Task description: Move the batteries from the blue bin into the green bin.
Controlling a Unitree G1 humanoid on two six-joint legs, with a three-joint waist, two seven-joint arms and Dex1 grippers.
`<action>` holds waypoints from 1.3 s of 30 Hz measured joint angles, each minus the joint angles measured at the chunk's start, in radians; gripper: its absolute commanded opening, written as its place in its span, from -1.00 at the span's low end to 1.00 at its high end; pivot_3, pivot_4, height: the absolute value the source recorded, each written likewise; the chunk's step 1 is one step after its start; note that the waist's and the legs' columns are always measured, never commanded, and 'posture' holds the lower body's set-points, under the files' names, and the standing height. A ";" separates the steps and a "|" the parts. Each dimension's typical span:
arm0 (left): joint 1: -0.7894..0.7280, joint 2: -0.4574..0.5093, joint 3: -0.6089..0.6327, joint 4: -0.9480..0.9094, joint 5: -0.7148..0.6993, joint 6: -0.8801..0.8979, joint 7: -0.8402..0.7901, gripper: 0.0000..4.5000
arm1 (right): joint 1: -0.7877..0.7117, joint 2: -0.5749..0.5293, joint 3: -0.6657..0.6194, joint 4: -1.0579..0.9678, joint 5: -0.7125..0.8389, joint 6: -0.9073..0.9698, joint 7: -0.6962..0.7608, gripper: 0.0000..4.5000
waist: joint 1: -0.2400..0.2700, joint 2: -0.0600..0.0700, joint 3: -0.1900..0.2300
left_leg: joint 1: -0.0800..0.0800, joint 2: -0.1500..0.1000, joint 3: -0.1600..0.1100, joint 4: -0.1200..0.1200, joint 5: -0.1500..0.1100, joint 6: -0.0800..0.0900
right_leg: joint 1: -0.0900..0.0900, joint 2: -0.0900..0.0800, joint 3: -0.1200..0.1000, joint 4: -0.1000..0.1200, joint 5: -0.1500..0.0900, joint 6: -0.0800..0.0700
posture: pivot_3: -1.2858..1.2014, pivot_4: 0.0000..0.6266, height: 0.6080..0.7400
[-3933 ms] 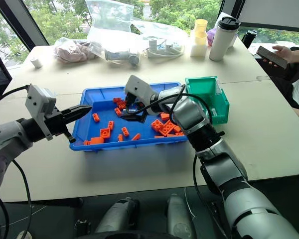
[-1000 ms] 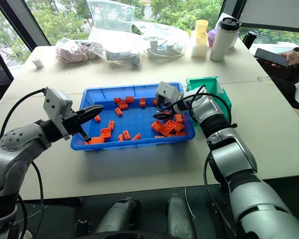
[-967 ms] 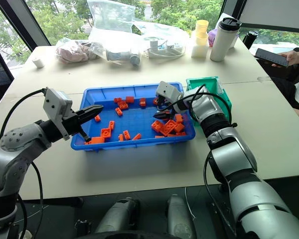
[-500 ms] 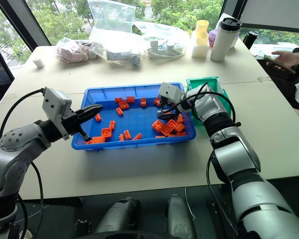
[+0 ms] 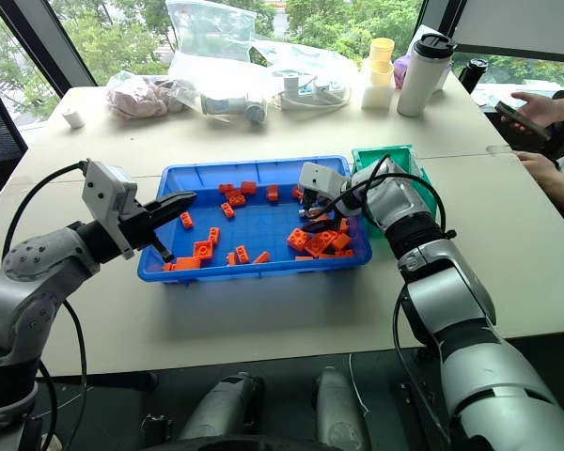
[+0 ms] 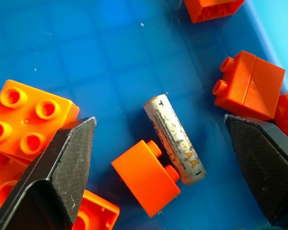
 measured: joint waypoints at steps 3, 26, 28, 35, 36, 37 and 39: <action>0.000 -0.011 -0.002 0.000 0.006 -0.002 0.003 -1.00 | -0.035 0.010 0.011 0.052 -0.019 -0.006 -0.001 0.36 | 0.000 0.000 0.000 | 0.000 0.000 0.000 0.000 0.000 0.000 | 0.000 0.000 0.000 0.000 0.000 0.000 | 0.03 -0.52 1.00; 0.019 -0.025 -0.001 -0.008 0.016 -0.003 0.019 -1.00 | -0.044 -0.305 -0.249 -0.383 0.076 0.273 0.008 -0.99 | 0.015 0.000 0.000 | -0.001 -0.001 0.000 0.000 -0.001 0.002 | 0.000 -0.001 -0.001 -0.002 0.000 0.000 | 0.03 -0.52 1.00; 0.011 -0.025 -0.003 -0.003 0.017 -0.003 0.010 -1.00 | 0.006 -0.368 -0.279 -0.405 0.071 0.294 -0.018 -0.99 | 0.016 0.000 0.000 | -0.001 0.000 0.000 0.000 -0.001 0.002 | 0.001 -0.002 0.000 -0.002 0.000 0.000 | 0.03 -0.52 1.00; -0.051 -0.026 -0.023 0.033 0.015 -0.004 -0.032 -1.00 | 0.163 -0.383 -0.283 -0.438 0.080 0.337 -0.053 -0.53 | -0.009 0.001 0.000 | 0.000 0.002 0.002 -0.001 -0.001 0.002 | -0.001 -0.001 0.002 0.000 0.000 0.000 | 0.03 -0.52 1.00; -0.055 -0.026 -0.026 0.034 0.013 -0.004 -0.038 -1.00 | 0.166 -0.379 -0.283 -0.446 0.086 0.343 -0.061 -0.35 | -0.008 0.001 0.000 | 0.000 0.002 0.003 -0.001 -0.001 0.002 | -0.001 -0.001 0.002 0.000 0.000 0.000 | 0.03 -0.52 1.00; -0.060 -0.026 -0.028 0.037 0.011 -0.003 -0.042 -1.00 | 0.166 -0.371 -0.285 -0.451 0.088 0.350 -0.072 -0.10 | -0.007 0.001 0.000 | 0.000 0.002 0.002 -0.001 -0.001 0.002 | -0.001 -0.001 0.002 0.000 0.000 0.000 | 0.03 -0.52 1.00; -0.062 -0.026 -0.028 0.042 0.006 -0.001 -0.050 -1.00 | 0.167 -0.364 -0.285 -0.458 0.096 0.357 -0.084 0.34 | -0.002 0.001 0.000 | 0.000 0.001 0.002 -0.001 -0.001 0.002 | -0.001 -0.001 0.002 0.000 0.000 0.000 | 0.03 -0.52 1.00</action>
